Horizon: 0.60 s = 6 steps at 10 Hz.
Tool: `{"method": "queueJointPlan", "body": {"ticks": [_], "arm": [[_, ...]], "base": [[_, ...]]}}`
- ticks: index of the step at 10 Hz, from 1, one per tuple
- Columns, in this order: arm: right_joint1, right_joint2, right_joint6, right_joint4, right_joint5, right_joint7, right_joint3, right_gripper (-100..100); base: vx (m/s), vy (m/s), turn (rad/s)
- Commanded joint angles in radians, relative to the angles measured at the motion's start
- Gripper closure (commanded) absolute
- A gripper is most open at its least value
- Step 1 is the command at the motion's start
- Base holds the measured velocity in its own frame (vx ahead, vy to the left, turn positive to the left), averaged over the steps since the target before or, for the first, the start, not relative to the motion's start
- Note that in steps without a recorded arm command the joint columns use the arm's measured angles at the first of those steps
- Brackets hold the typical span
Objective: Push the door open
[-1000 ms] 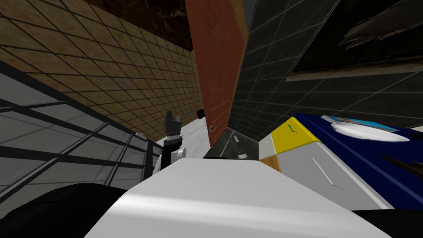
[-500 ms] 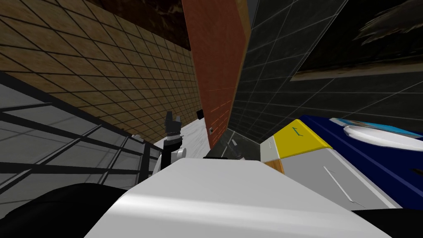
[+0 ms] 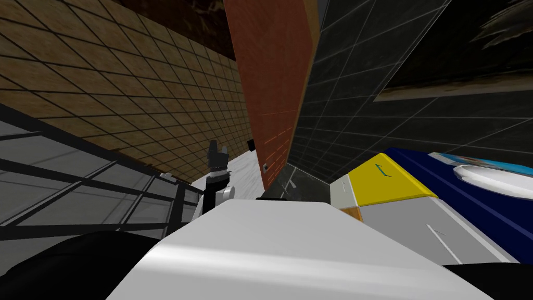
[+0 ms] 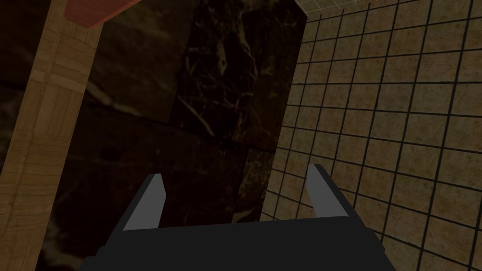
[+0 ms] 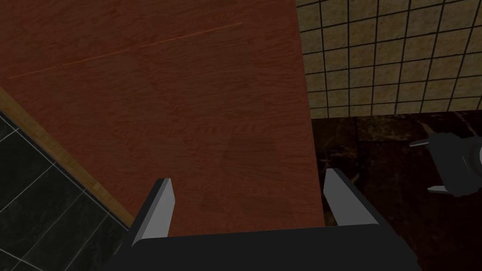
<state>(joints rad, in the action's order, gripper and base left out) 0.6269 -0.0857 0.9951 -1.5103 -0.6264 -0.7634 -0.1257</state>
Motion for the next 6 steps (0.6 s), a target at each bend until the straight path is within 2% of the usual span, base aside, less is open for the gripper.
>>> {"method": "queueJointPlan", "body": {"ticks": [1, 6], "arm": [[0.009, -0.004, 0.019, 0.018, -0.024, -0.029, -0.006, -100], [0.022, -0.005, 0.085, 0.103, -0.094, -0.123, -0.021, -100]], "base": [[0.089, -0.024, 0.011], [0.095, -0.018, 0.010]]}}
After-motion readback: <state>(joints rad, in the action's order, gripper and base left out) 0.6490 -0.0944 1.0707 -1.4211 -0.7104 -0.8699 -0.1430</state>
